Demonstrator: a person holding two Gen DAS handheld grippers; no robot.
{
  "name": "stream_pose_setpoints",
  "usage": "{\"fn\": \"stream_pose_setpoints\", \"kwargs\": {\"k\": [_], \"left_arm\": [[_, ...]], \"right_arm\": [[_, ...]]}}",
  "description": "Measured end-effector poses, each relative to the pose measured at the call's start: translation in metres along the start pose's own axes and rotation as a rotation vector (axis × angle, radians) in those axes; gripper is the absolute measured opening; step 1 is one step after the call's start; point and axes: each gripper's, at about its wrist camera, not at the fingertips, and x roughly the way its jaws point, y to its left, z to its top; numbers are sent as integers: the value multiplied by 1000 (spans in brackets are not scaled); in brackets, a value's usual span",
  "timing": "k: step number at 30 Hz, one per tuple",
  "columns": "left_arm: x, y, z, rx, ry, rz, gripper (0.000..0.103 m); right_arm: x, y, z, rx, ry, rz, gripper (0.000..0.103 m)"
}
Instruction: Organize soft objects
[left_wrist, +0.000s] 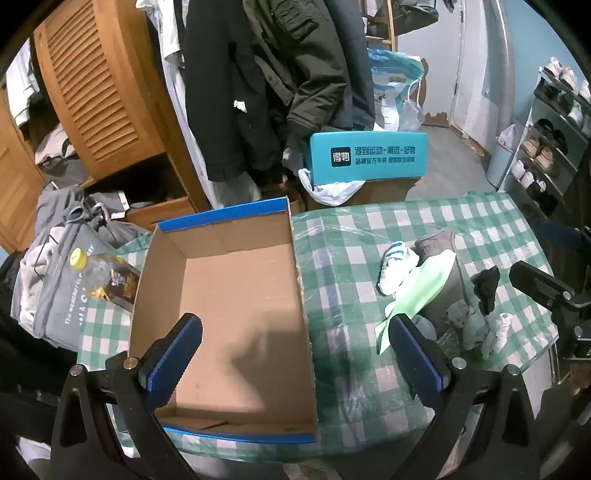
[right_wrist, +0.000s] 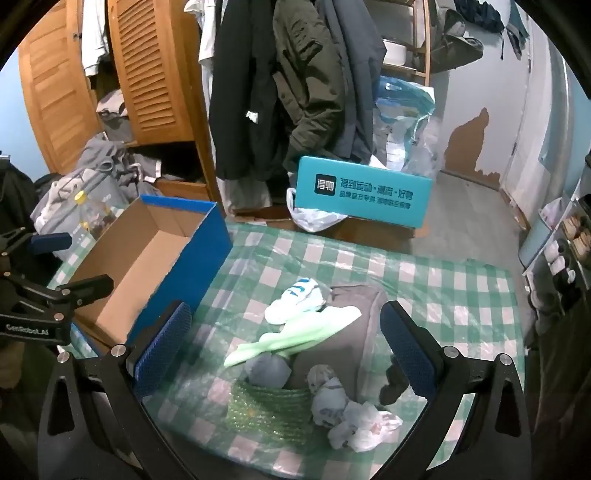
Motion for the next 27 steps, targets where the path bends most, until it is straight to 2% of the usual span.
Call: {"fn": "stream_pose_setpoints", "kwargs": {"k": [27], "left_arm": [[0,-3,-3,5,-5,-14,102]], "right_arm": [[-3,-3,-1,0,7,-9,101]]}}
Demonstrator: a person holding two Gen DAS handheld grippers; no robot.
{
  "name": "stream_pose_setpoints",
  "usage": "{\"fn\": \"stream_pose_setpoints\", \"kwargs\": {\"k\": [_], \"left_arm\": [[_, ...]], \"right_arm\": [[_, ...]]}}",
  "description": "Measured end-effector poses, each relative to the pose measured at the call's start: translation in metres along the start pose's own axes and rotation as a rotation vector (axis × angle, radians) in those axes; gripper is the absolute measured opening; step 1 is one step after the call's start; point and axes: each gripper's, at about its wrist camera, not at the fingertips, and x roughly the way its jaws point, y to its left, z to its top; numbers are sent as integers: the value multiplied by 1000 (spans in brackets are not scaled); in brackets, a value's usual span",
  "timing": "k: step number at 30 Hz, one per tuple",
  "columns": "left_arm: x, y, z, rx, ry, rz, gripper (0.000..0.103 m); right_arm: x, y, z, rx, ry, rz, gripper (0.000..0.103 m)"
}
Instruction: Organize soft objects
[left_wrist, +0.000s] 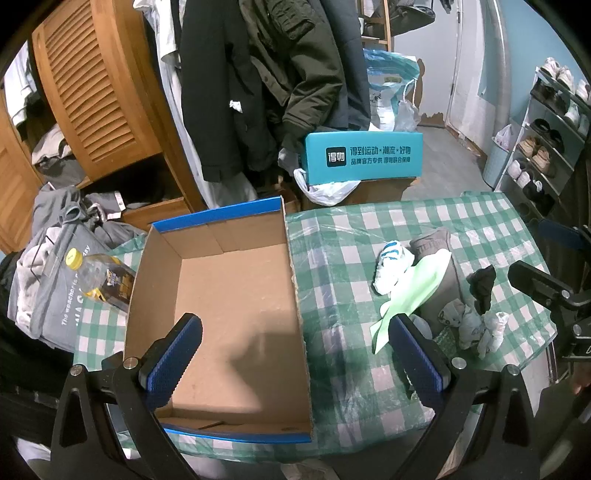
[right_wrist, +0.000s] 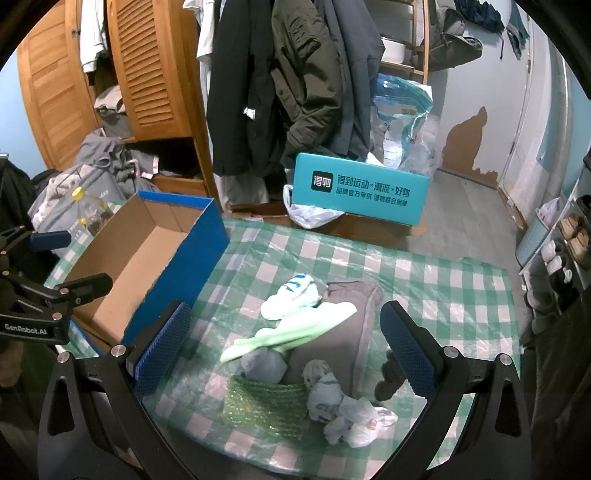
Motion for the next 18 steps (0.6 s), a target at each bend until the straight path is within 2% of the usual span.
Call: {"fn": "stream_pose_setpoints", "kwargs": {"k": [18], "left_arm": [[0,-1,-1,-2,2,-1,102]], "right_arm": [[0,1,2,-4,5,-4,101]]}}
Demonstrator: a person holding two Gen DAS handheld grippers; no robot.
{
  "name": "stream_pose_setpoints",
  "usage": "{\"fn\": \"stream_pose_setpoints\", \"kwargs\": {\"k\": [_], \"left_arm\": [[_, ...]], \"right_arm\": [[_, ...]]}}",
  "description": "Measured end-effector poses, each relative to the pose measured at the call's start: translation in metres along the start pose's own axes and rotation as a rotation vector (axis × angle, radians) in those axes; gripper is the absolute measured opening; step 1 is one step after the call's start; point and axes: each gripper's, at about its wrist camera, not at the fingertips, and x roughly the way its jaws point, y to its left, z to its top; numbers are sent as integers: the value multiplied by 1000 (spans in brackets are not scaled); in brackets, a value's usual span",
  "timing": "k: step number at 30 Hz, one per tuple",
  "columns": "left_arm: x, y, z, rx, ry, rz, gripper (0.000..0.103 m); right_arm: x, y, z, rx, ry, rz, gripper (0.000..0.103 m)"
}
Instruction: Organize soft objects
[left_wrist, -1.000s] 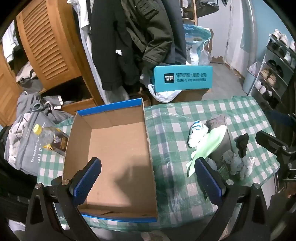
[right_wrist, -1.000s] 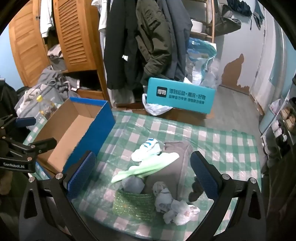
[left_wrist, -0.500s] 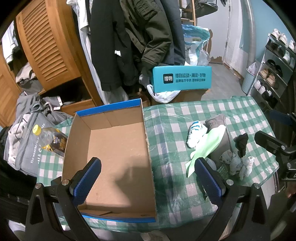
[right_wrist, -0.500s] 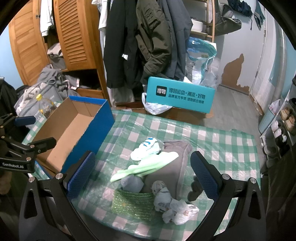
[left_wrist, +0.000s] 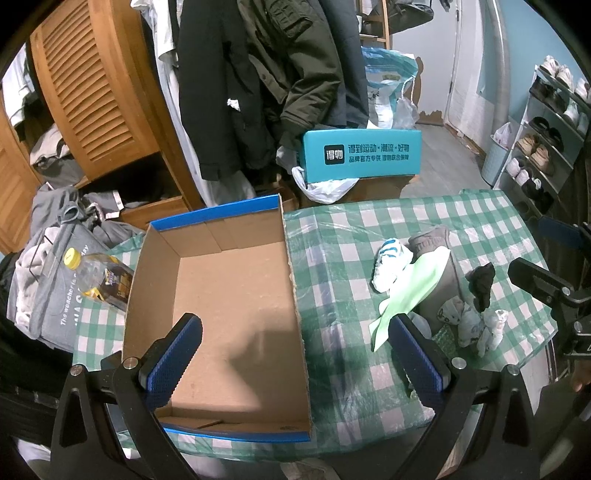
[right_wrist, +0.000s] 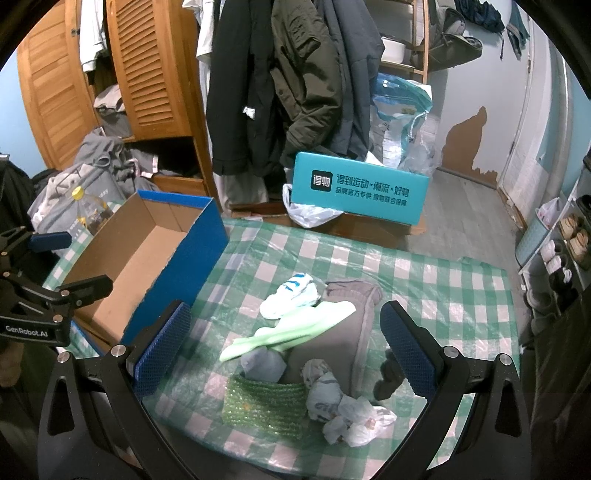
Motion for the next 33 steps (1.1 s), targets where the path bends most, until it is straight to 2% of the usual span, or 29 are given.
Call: {"fn": "stream_pose_setpoints", "kwargs": {"k": [33], "left_arm": [[0,-4,-2,1,6,-3,102]], "right_arm": [[-2,-1,1,-3,4,-1,101]]}}
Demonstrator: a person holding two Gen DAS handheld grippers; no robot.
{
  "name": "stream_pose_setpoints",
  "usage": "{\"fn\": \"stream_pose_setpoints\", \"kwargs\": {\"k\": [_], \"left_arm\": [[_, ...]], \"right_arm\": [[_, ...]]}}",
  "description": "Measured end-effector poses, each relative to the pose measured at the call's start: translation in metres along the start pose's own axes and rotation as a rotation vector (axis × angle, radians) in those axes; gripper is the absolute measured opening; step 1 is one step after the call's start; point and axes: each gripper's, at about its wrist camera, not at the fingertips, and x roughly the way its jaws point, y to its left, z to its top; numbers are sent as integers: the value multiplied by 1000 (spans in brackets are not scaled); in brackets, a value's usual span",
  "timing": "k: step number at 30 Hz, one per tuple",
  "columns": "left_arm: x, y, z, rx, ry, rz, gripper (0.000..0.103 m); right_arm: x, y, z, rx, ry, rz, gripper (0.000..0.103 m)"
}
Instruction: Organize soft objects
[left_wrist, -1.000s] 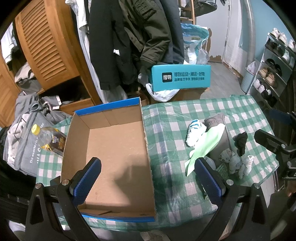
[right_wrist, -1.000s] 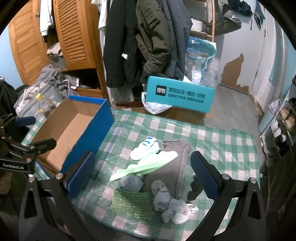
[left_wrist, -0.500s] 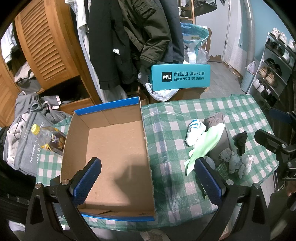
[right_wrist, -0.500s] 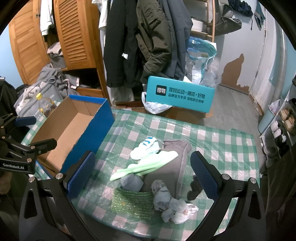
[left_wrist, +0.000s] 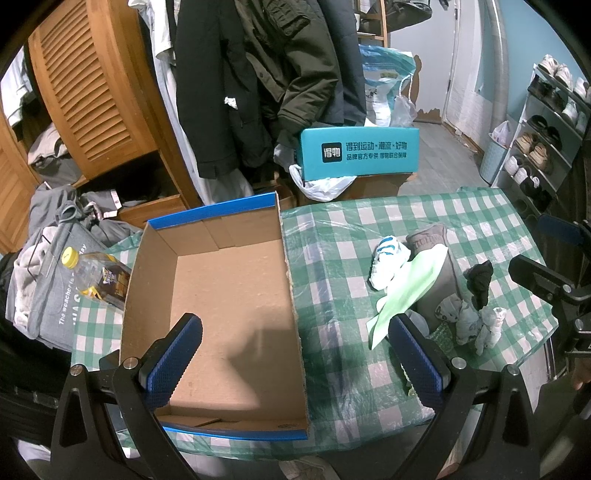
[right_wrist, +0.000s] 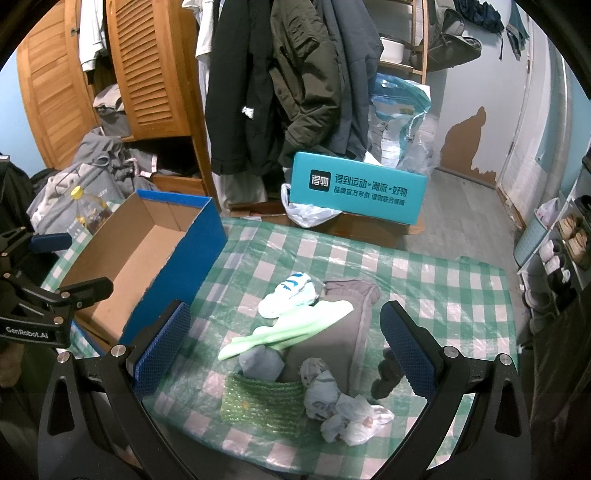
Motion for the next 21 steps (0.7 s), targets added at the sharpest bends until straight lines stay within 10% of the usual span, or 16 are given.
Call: {"fn": "stream_pose_setpoints", "kwargs": {"k": [21], "left_arm": [[2,-7,-7,-9,19,-4,102]], "right_arm": [[2,-14,-8,14,12,-13,101]]}}
